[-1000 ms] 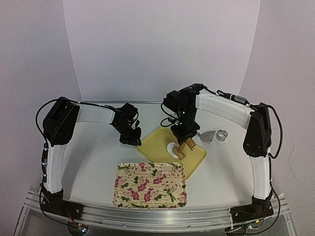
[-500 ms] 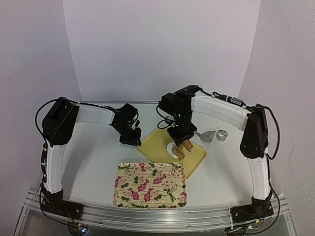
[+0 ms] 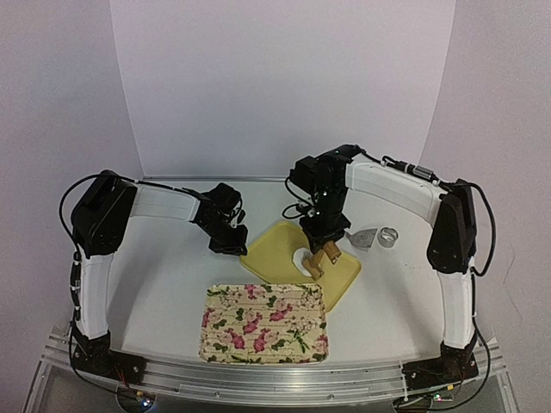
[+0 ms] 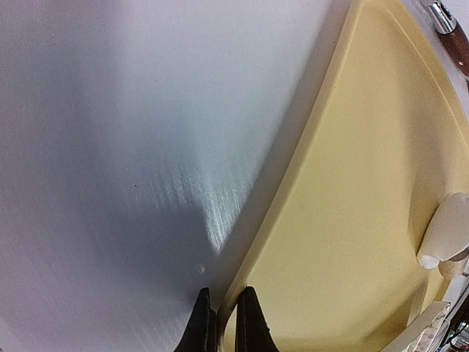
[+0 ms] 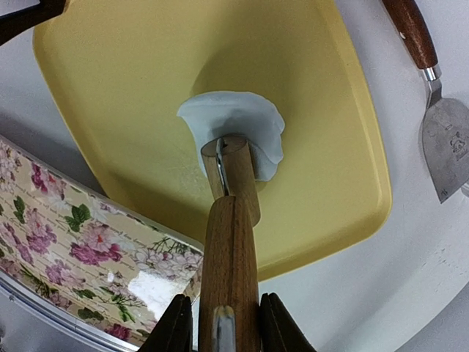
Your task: Roll out the dumpling wrappers from the dough
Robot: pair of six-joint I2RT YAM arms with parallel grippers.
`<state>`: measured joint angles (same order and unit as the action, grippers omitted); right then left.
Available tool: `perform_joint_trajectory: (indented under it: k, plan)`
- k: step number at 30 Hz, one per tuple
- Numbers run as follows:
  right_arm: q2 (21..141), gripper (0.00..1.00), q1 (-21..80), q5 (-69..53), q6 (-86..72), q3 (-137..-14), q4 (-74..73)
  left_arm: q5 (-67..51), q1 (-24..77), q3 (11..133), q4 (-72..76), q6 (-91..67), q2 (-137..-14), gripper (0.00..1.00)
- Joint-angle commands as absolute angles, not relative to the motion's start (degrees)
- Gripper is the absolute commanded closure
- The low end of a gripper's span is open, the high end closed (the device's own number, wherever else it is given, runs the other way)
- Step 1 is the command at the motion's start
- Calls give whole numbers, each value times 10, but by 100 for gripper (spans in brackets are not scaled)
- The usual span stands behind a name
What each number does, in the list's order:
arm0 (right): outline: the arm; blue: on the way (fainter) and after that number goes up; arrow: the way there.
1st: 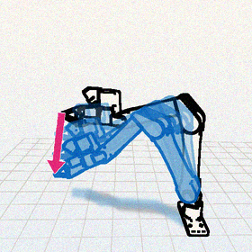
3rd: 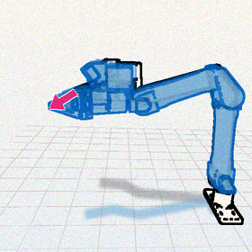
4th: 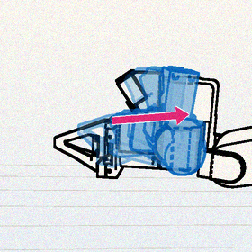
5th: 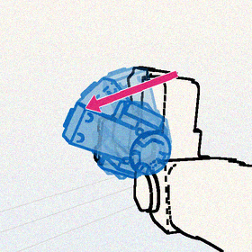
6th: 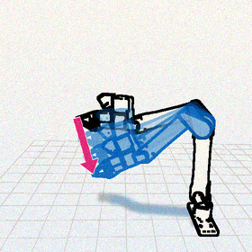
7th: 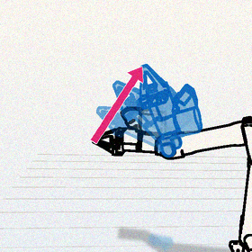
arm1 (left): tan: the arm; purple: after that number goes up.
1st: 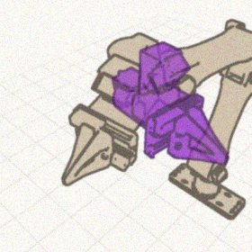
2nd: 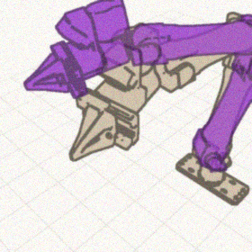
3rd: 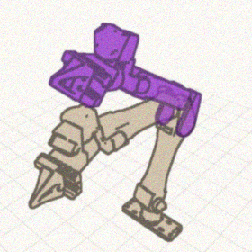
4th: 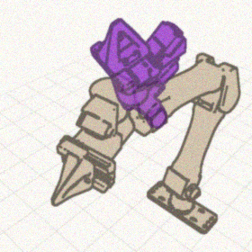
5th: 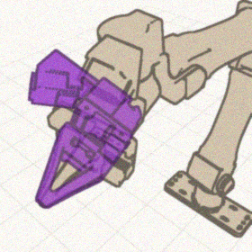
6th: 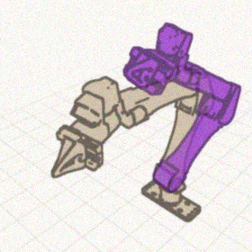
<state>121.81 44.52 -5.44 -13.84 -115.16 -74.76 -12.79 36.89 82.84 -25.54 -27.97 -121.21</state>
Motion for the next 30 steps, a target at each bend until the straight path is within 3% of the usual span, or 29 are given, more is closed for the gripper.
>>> perform_joint_trajectory:
  k: [1, 22, 30]
  plan:
    - [1159, 100, 452, -63, -155, -1190, -894, -86, 373, 836, -294, -298, -1256, 100]
    - [1253, 100, 426, 40, -197, -1336, -951, -90, 373, 819, -278, -283, -1236, 100]
    - [1269, 100, 407, 55, -172, -1294, -952, -90, 373, 826, -281, -278, -1237, 100]
